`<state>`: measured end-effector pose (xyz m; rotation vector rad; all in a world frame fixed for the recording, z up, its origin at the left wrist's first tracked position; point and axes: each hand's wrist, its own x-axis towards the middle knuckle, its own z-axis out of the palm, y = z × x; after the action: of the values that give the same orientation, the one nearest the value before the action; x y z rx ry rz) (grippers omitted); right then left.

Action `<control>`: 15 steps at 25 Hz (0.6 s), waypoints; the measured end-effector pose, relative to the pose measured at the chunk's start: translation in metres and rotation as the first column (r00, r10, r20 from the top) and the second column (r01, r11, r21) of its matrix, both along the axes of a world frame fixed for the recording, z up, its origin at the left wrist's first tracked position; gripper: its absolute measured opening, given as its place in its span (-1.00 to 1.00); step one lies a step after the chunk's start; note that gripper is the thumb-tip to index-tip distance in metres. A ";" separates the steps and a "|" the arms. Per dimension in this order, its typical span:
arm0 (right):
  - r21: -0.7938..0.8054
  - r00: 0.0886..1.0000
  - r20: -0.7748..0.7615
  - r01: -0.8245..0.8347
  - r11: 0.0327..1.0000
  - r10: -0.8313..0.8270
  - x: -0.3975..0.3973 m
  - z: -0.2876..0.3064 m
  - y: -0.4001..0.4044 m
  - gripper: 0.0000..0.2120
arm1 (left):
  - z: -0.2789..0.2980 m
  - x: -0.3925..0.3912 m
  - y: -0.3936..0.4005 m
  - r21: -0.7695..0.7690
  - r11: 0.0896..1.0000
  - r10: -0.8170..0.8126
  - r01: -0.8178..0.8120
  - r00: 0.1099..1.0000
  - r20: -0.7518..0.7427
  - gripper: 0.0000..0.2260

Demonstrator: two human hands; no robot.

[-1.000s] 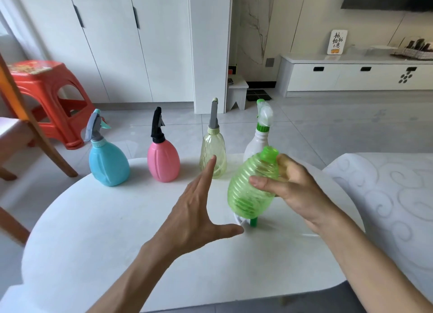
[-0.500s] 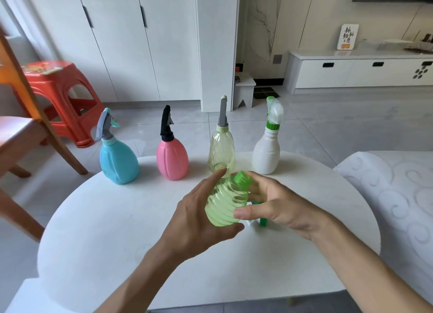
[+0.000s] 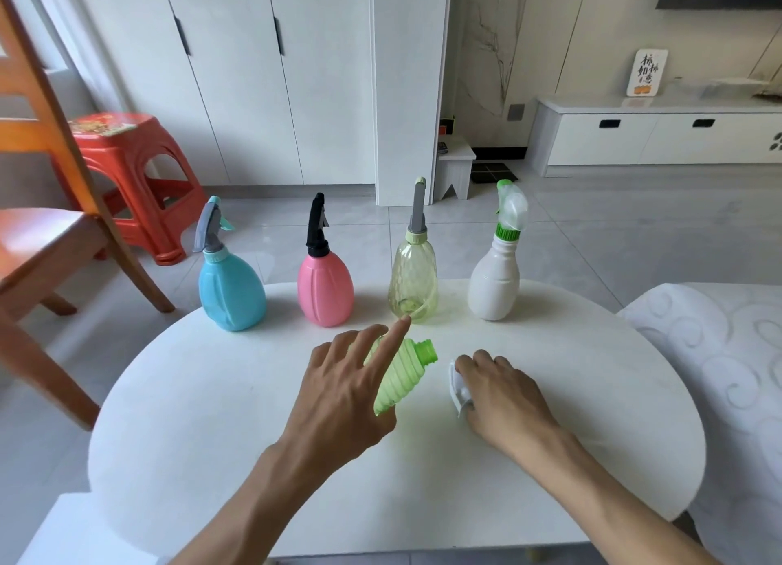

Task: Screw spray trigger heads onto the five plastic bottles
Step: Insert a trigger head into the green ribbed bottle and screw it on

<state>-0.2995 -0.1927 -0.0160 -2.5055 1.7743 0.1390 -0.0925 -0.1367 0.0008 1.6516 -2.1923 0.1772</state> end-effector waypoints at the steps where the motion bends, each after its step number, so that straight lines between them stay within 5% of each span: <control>1: -0.023 1.000 -0.013 0.021 1.000 -0.021 0.001 -0.001 0.000 -0.69 | 0.000 0.001 0.000 0.001 1.000 0.005 -0.005 1.000 0.001 -0.09; 5: -0.022 0.997 0.056 0.056 0.998 -0.055 0.001 0.003 -0.002 -0.76 | -0.003 0.005 -0.001 0.010 1.000 0.020 -0.020 0.999 -0.029 -0.13; 7: -0.062 0.953 0.291 0.104 0.993 -0.082 -0.004 0.017 -0.008 -0.77 | -0.004 0.007 -0.003 0.013 1.000 0.026 -0.025 0.999 -0.033 -0.13; 9: 0.019 0.665 0.729 0.218 0.976 -0.163 -0.011 0.039 -0.014 -0.73 | -0.005 0.009 -0.005 0.016 0.999 0.038 -0.037 0.999 -0.036 -0.12; 11: 0.080 0.192 0.972 0.285 0.955 -0.138 -0.023 0.063 -0.019 -0.70 | -0.007 0.010 -0.006 0.018 0.998 0.056 -0.055 0.998 -0.043 -0.11; 13: 0.153 -0.159 0.981 0.296 0.943 -0.109 -0.036 0.081 -0.022 -0.69 | -0.008 0.010 -0.006 0.031 0.998 0.060 -0.058 0.997 -0.048 -0.11; 15: 0.265 -0.384 0.909 0.232 0.936 -0.163 -0.046 0.089 -0.023 -0.66 | -0.010 0.007 -0.006 0.044 0.998 0.053 -0.051 0.998 -0.045 -0.12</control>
<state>-0.3457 -0.2159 0.0734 -0.9439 1.0700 -1.6004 -0.0856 -0.1423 -0.0095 1.7200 -2.1343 0.1063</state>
